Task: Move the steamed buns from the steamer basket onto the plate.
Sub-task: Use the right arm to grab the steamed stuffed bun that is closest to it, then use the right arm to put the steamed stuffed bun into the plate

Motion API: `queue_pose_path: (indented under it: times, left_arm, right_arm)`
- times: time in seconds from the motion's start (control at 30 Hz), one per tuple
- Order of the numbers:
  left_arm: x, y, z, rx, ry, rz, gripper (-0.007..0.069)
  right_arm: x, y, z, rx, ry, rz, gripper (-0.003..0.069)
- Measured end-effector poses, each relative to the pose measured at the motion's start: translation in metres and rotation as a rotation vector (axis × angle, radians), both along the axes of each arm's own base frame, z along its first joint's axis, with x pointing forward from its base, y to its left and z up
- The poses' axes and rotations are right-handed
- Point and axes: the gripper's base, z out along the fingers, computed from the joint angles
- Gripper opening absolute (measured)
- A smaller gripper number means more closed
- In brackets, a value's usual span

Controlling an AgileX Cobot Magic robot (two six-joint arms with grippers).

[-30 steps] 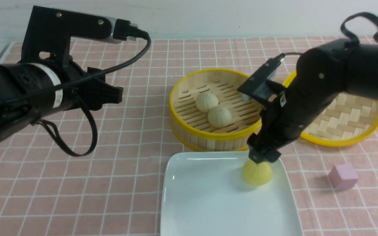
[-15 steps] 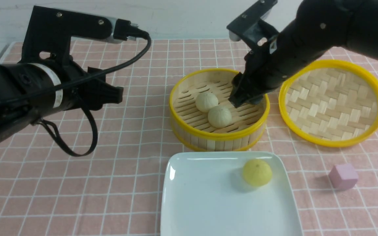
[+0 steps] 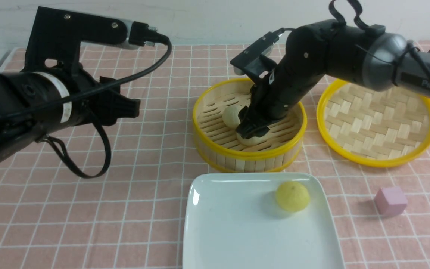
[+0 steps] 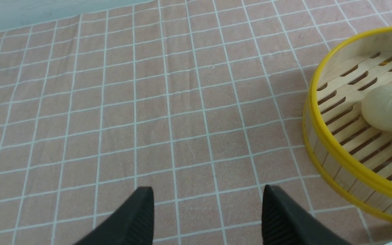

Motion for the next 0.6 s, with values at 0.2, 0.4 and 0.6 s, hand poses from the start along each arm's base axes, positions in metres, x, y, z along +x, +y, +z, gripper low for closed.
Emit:
queue_pose_path:
  times: [0.2,0.4,0.6]
  left_arm:
    - [0.000,0.000,0.000,0.000,-0.001,-0.001,0.0438]
    - [0.000,0.000,0.000,0.001,-0.001,-0.001,0.0438]
    - [0.000,0.000,0.000,0.004,-0.002,-0.001,0.0438]
  right_arm:
    - [0.008,0.004,-0.014,0.010,-0.023,-0.008,0.0407]
    - [0.011,0.003,-0.020,-0.021,-0.031,-0.001,0.0167]
    - [-0.002,-0.007,0.030,-0.030,-0.085,0.014,0.0023]
